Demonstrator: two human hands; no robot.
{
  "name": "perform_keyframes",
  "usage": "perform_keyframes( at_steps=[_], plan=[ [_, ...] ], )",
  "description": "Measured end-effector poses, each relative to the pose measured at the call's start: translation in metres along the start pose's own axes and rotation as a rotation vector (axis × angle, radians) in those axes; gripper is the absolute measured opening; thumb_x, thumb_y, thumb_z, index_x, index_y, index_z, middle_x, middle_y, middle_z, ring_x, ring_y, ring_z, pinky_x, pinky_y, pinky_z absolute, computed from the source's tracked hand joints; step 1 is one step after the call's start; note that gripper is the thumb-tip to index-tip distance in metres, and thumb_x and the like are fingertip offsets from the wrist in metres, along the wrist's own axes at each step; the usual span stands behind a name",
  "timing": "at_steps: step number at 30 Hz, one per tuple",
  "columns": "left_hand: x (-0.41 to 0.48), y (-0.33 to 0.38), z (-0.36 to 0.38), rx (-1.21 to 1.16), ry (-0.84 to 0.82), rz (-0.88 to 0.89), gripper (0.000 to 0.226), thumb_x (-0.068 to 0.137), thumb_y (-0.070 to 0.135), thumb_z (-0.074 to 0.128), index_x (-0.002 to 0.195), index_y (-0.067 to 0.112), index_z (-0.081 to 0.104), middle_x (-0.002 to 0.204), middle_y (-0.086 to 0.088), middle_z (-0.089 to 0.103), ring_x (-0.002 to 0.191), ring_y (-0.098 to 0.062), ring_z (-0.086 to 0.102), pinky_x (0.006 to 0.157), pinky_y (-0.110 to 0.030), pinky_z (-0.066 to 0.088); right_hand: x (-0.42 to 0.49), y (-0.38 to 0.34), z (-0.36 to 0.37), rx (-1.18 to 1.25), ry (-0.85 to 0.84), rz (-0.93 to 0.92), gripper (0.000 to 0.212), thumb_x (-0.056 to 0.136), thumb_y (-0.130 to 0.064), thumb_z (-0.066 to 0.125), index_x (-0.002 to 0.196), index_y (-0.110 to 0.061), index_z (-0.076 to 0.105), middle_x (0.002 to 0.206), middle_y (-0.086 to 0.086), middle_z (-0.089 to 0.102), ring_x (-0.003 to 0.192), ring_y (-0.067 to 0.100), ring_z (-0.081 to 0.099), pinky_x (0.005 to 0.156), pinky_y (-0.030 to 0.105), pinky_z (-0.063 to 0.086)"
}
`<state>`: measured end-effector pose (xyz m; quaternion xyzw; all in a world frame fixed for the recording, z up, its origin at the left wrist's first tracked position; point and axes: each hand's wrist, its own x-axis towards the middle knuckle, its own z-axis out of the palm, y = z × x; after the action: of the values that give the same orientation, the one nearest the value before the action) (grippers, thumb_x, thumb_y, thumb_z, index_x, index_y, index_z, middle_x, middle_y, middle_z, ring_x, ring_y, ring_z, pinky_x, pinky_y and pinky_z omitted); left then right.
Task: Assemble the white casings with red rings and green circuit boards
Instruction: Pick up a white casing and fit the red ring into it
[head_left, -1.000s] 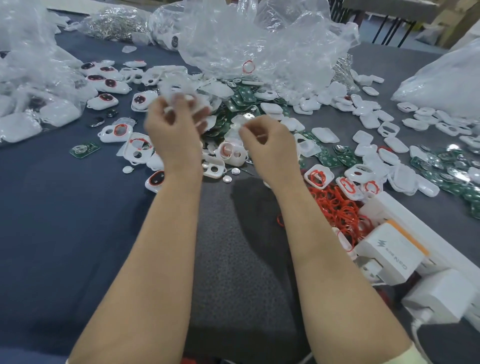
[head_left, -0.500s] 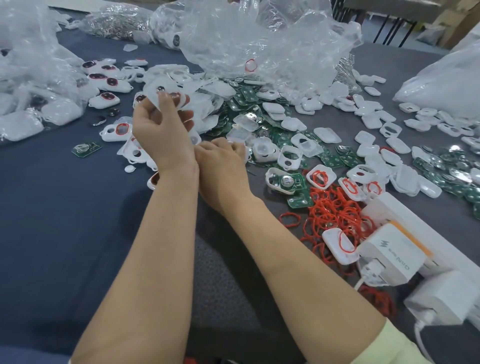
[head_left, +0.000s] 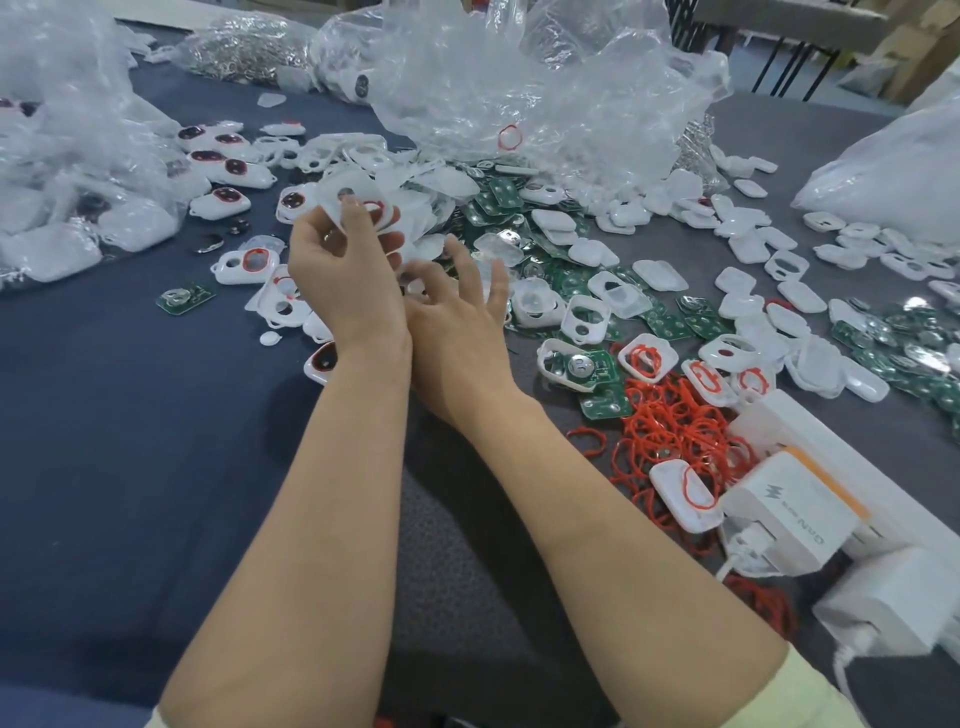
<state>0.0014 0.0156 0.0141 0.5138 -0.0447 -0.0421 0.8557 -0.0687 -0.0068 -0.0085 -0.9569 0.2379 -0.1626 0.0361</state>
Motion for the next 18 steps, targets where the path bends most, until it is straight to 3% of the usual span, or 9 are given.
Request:
perform_keyframes(
  at_steps=[3,5,7,9,12,15,18],
  plan=[
    [0.0,-0.004,0.002,0.024,-0.042,-0.051,0.011,0.096,0.015,0.052,0.094,0.004,0.057,0.082,-0.008,0.069,0.051,-0.005,0.061,0.049,-0.018,0.044,0.001,0.009,-0.004,-0.015,0.038,0.04,0.028,0.093,-0.02,0.049,0.117,-0.017,0.061,0.15,0.005,0.03,0.146,0.028,0.002,0.113,0.051,-0.01],
    [-0.002,-0.006,0.004,0.046,-0.118,-0.119,0.009,0.096,0.015,0.053,0.09,0.01,0.055,0.077,-0.004,0.069,0.05,-0.003,0.061,0.048,-0.017,0.044,0.003,0.02,-0.011,0.052,0.165,0.106,0.022,0.093,-0.013,0.047,0.108,-0.013,0.064,0.137,0.007,0.046,0.135,0.029,0.029,0.111,0.041,0.017],
    [-0.005,-0.01,0.005,0.103,-0.22,-0.17,0.013,0.096,0.016,0.056,0.083,0.016,0.055,0.07,0.002,0.068,0.05,-0.002,0.062,0.048,-0.017,0.046,0.005,0.033,-0.026,0.284,0.3,0.216,0.02,0.096,-0.011,0.045,0.101,-0.005,0.063,0.112,0.01,0.058,0.105,0.026,0.05,0.088,0.028,0.032],
    [-0.01,-0.012,0.005,0.155,-0.312,-0.194,0.013,0.095,0.016,0.058,0.083,0.018,0.057,0.065,0.005,0.068,0.053,-0.003,0.065,0.048,-0.018,0.048,0.003,0.043,-0.039,0.501,0.321,0.276,0.019,0.097,-0.012,0.047,0.094,-0.003,0.063,0.092,0.007,0.062,0.084,0.022,0.056,0.073,0.024,0.034],
    [-0.012,-0.011,0.006,0.122,-0.31,-0.184,0.012,0.096,0.016,0.056,0.085,0.017,0.058,0.063,0.006,0.069,0.055,-0.005,0.066,0.051,-0.02,0.051,-0.005,0.047,-0.048,0.56,0.156,0.215,0.014,0.092,-0.015,0.058,0.089,-0.007,0.068,0.082,0.004,0.07,0.074,0.017,0.062,0.073,0.024,0.046],
    [-0.007,-0.007,0.008,-0.001,-0.212,-0.161,0.016,0.099,0.017,0.05,0.084,0.015,0.055,0.077,-0.003,0.068,0.057,-0.007,0.066,0.055,-0.019,0.051,-0.011,0.039,-0.048,0.515,-0.071,0.052,0.012,0.086,-0.022,0.067,0.091,-0.012,0.072,0.077,-0.004,0.064,0.065,0.003,0.051,0.064,0.011,0.038],
    [-0.002,-0.004,0.006,-0.071,-0.121,-0.16,0.018,0.1,0.015,0.046,0.084,0.014,0.052,0.081,-0.005,0.064,0.058,-0.008,0.065,0.059,-0.02,0.051,-0.011,0.027,-0.043,0.325,-0.262,-0.072,0.018,0.084,-0.029,0.069,0.095,-0.015,0.069,0.078,-0.004,0.055,0.081,0.014,0.05,0.072,0.025,0.04]
  ],
)
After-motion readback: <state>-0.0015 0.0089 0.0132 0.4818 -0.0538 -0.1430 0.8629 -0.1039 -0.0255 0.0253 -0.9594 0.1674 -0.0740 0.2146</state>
